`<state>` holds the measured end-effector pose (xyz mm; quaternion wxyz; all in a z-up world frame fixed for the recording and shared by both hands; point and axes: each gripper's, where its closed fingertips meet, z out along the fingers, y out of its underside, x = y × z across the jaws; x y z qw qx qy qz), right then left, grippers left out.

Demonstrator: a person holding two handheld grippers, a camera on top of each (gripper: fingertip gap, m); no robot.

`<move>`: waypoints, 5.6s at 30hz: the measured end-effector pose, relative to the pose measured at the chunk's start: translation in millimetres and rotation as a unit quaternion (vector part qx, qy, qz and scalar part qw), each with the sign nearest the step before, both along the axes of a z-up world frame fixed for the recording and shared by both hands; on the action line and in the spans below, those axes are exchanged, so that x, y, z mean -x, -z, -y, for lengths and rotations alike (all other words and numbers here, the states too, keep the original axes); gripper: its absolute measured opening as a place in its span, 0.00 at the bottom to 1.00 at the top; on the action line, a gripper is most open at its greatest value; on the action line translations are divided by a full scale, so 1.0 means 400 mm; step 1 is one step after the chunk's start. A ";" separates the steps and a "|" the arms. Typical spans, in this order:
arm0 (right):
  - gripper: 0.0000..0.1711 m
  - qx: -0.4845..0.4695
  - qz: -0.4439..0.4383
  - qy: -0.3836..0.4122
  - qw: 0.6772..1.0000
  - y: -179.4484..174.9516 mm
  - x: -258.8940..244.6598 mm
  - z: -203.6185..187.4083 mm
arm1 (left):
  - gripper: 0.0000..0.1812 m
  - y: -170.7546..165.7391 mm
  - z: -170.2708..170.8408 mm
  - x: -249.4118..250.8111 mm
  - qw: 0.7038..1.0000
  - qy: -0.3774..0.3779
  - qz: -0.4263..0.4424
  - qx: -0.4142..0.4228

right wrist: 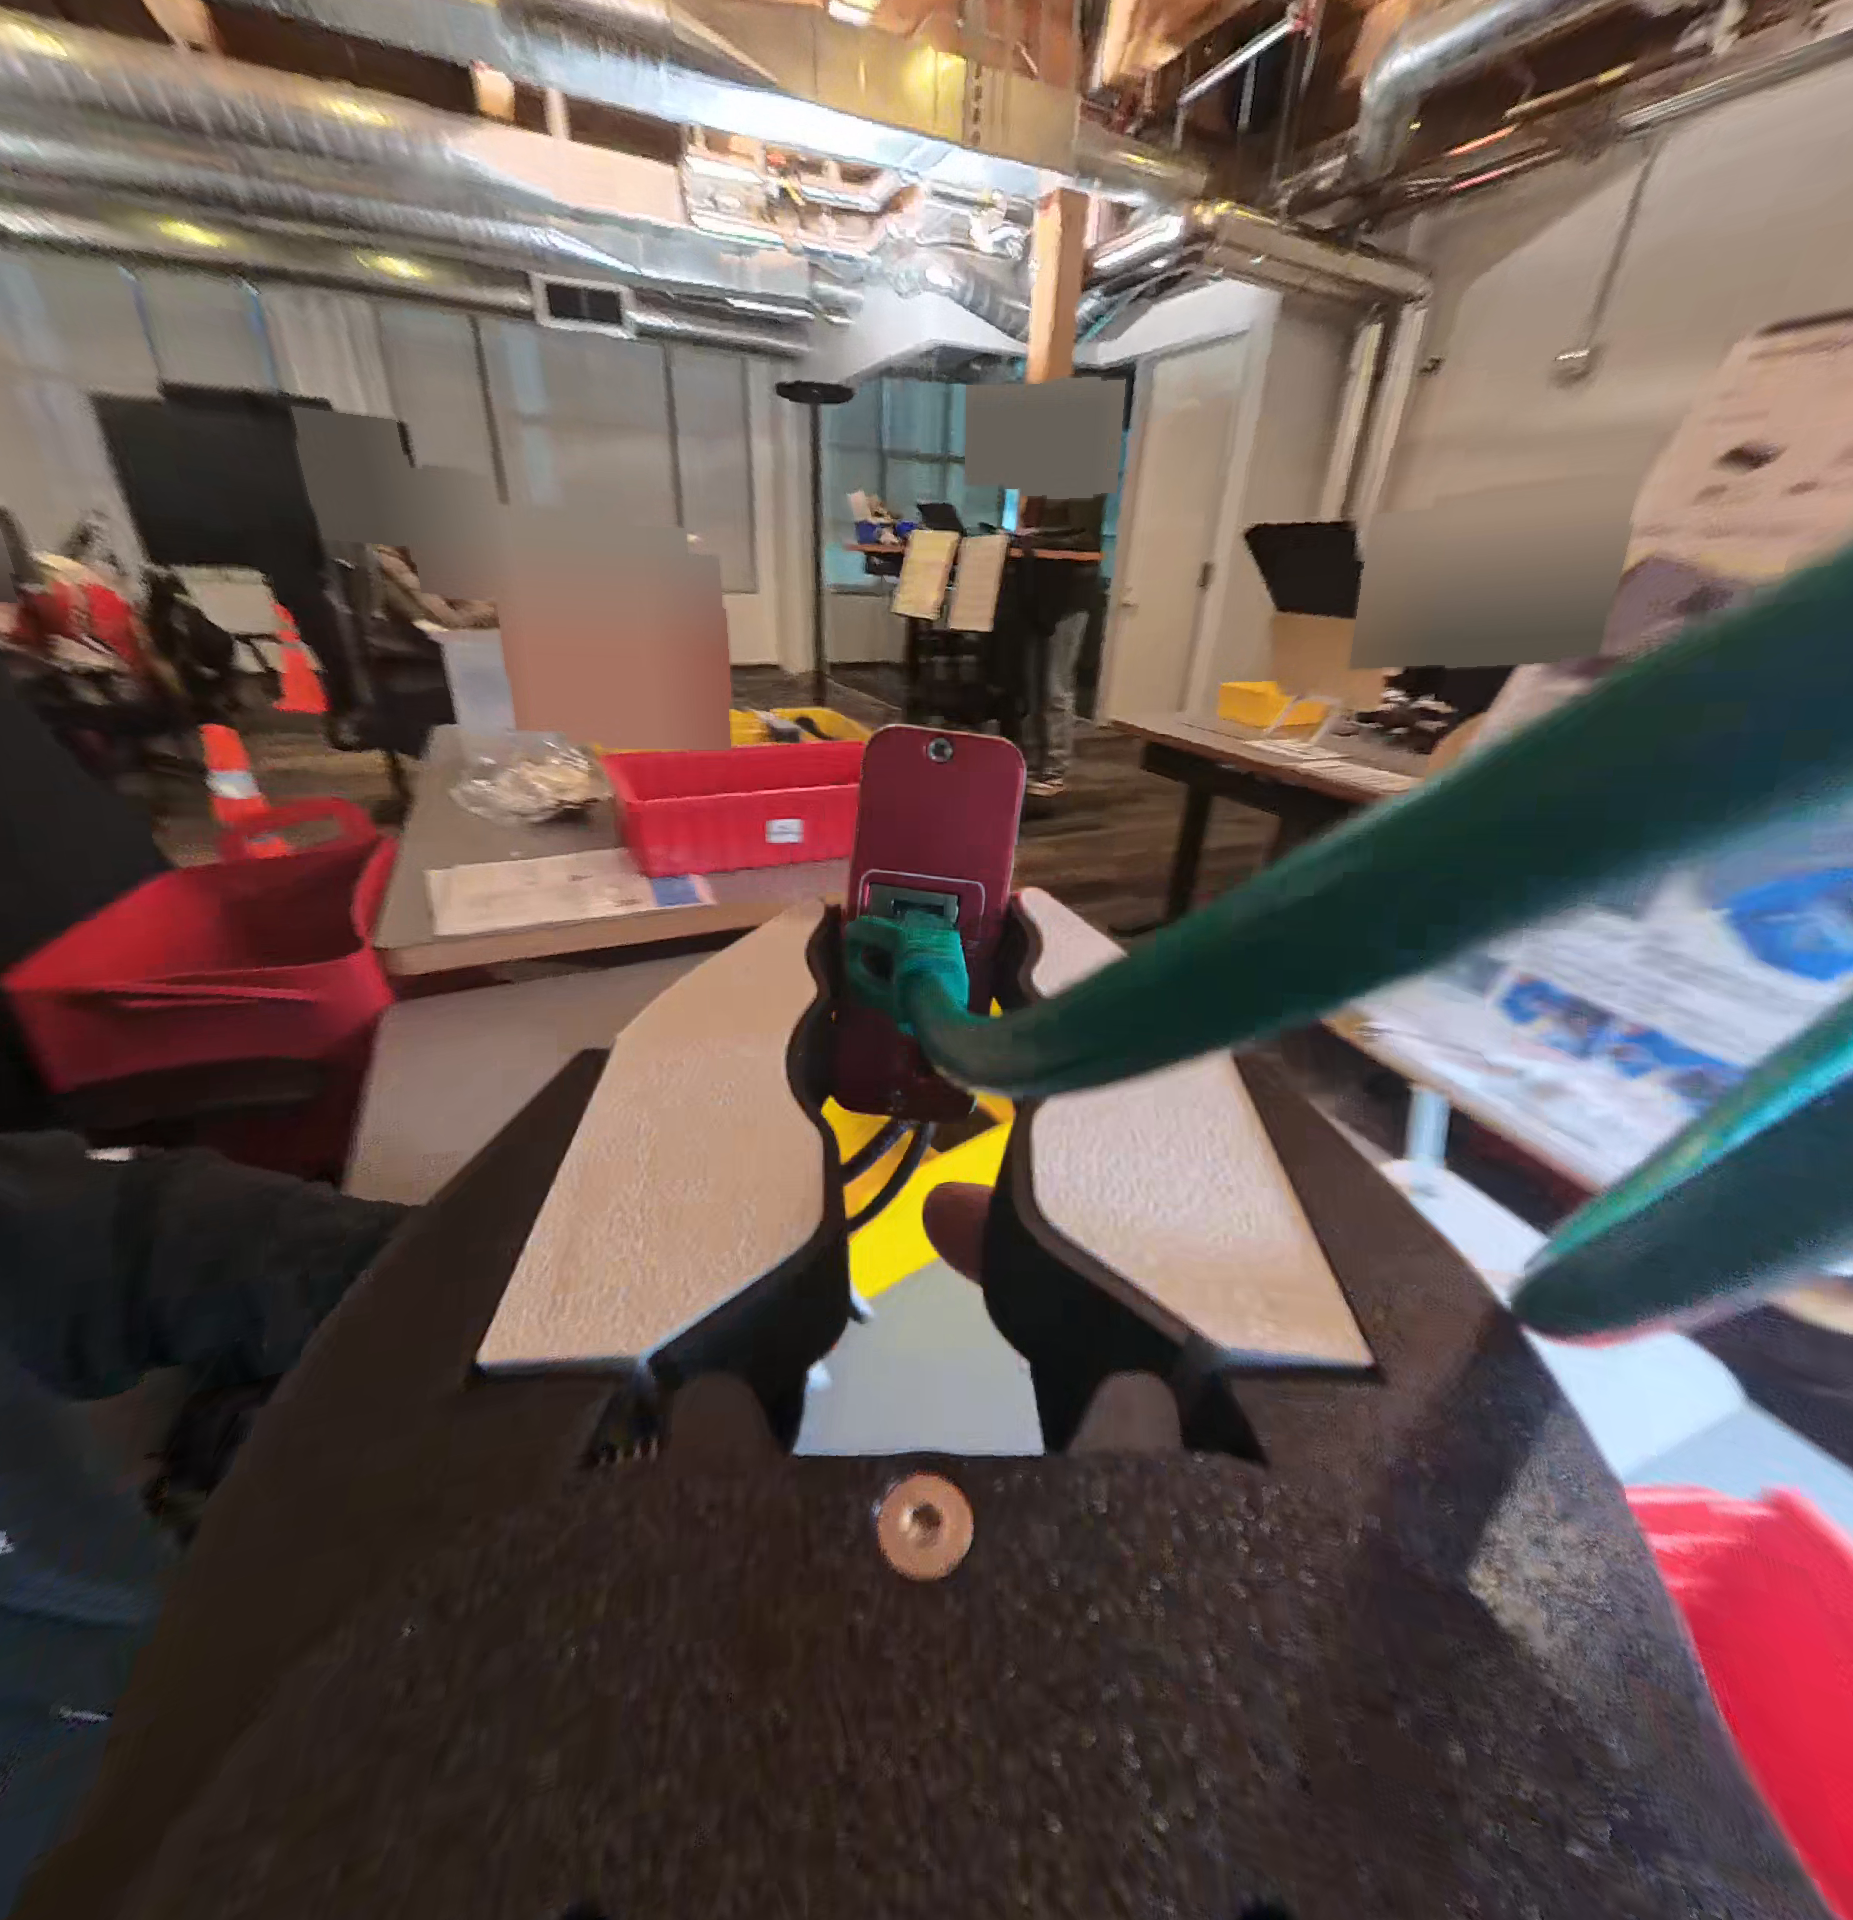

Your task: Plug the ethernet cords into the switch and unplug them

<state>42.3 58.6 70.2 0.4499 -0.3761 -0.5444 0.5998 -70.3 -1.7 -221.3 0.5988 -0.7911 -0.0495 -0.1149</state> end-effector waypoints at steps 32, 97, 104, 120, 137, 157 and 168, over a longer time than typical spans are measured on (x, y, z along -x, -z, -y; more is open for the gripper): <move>0.15 -0.087 0.238 0.285 0.924 0.496 0.142 -0.690 | 0.21 -0.065 0.036 0.104 0.996 -0.070 0.013 -0.060; 0.11 -0.355 0.457 0.304 0.757 0.527 -0.074 -0.691 | 0.18 0.025 0.003 0.043 0.999 -0.013 0.039 0.000; 0.10 -0.350 0.545 0.234 0.725 0.641 0.016 -0.752 | 0.18 0.023 0.004 0.044 0.999 -0.009 0.051 -0.001; 0.35 -0.233 0.559 0.130 0.785 0.680 0.003 -0.619 | 0.19 0.012 0.005 0.037 0.999 -0.002 0.031 -0.005; 0.42 -0.370 0.506 0.123 0.770 0.711 -0.195 -0.449 | 0.35 -0.013 0.155 0.214 0.946 -0.027 -0.283 0.156; 0.16 -0.469 0.399 0.300 0.729 0.421 0.126 -0.638 | 0.37 0.086 0.203 0.268 0.931 -0.007 -0.280 0.235; 0.21 -0.415 0.397 0.298 0.763 0.246 0.166 -0.671 | 0.37 0.097 0.205 0.293 0.918 -0.028 -0.315 0.239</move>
